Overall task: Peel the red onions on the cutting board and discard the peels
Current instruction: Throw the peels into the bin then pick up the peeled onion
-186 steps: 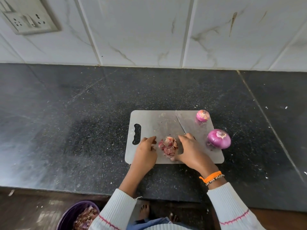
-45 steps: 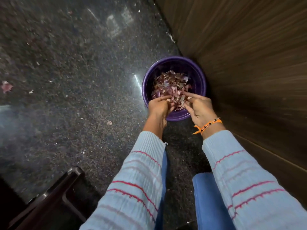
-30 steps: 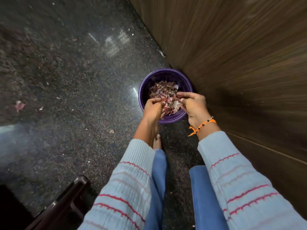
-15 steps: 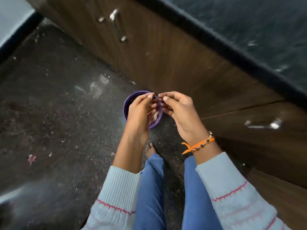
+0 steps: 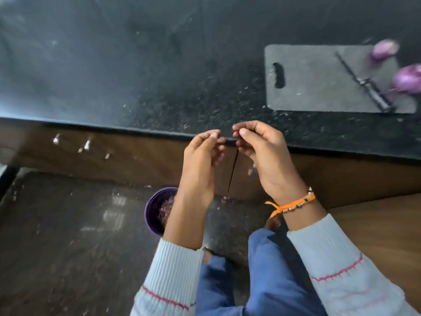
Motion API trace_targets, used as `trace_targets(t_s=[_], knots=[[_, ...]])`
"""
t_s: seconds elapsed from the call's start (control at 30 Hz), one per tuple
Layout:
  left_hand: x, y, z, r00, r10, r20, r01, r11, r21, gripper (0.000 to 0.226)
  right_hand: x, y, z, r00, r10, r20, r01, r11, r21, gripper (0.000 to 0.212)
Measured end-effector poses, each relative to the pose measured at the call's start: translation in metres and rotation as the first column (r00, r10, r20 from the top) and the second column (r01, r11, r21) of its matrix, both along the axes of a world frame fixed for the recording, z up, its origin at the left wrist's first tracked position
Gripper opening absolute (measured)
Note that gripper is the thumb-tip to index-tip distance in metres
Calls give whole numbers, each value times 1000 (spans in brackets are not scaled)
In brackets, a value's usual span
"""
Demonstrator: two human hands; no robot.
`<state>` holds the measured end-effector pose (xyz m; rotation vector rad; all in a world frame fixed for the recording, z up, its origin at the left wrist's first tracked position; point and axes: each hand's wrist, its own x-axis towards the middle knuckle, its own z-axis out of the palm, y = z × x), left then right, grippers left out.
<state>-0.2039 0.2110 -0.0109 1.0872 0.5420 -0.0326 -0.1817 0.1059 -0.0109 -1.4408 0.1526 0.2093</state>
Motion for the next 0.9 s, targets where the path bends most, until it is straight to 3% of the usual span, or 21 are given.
trace_targets(t_s=[0.2, 0.43, 0.57, 0.67, 0.8, 0.9], knots=[[28, -65, 26, 979, -194, 68, 193, 981, 22, 21, 20, -69, 23, 981, -188, 37, 187, 982, 38, 25], [68, -143, 41, 926, -365, 97, 354, 928, 121, 24, 56, -162, 30, 962, -255, 99, 262, 963, -70, 27], [94, -184, 39, 888, -453, 74, 435, 882, 184, 28, 84, -212, 34, 958, -235, 166, 276, 912, -302, 24], [113, -215, 31, 866, -496, 65, 459, 840, 290, 24, 106, -253, 30, 932, -236, 277, 358, 728, -585, 20], [137, -250, 11, 821, -563, 96, 391, 676, 624, 18, 133, -300, 18, 923, -205, 326, 385, 517, -765, 20], [150, -268, -8, 746, -663, 62, 287, 404, 869, 30, 148, -319, 6, 956, -142, 257, 293, 412, -863, 41]])
